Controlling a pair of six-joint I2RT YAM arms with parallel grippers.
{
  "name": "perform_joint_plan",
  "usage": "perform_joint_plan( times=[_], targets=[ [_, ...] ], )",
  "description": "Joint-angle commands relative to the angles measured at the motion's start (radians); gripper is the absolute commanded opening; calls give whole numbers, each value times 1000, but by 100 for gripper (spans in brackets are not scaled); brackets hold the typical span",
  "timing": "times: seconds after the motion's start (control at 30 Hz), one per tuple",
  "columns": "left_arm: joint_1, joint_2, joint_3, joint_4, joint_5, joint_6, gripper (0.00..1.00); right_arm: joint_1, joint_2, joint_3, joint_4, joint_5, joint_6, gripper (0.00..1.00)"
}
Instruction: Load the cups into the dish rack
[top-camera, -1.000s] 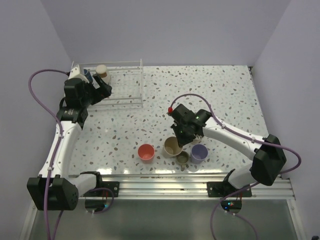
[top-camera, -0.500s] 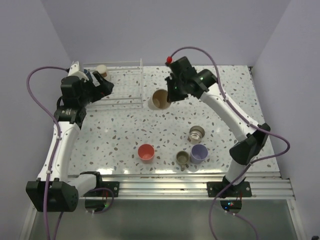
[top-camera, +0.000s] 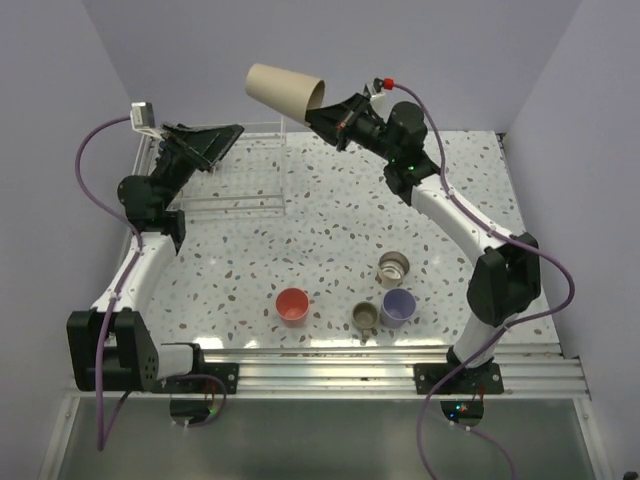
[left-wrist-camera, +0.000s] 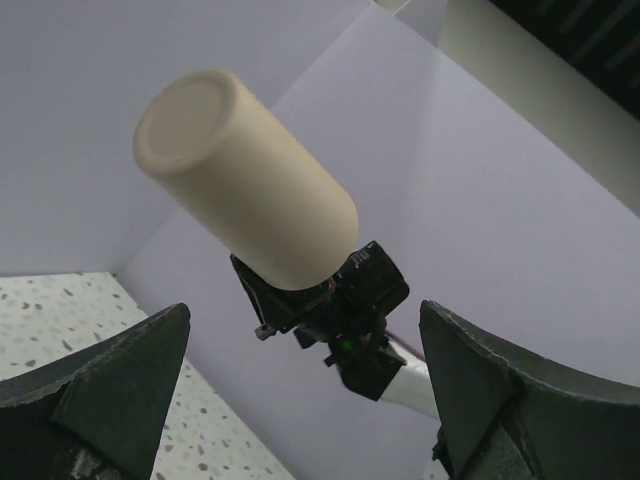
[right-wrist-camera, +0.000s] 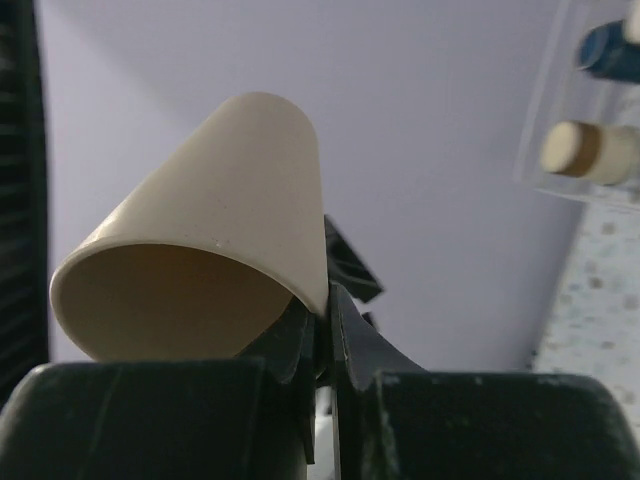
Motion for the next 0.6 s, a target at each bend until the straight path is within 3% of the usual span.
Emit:
perform_joint_plan(
  times=[0.0, 0.3, 0.57],
  targets=[
    [-1, 43, -32, 432, 33, -264, 100, 42, 14, -45, 582, -27, 400, 0],
    [-1, 88, -55, 550, -30, -301, 100, 164, 43, -37, 615, -34, 401, 0],
    [-1, 42, -61, 515, -41, -254, 100, 174, 14, -133, 599, -33, 382, 0]
  ],
)
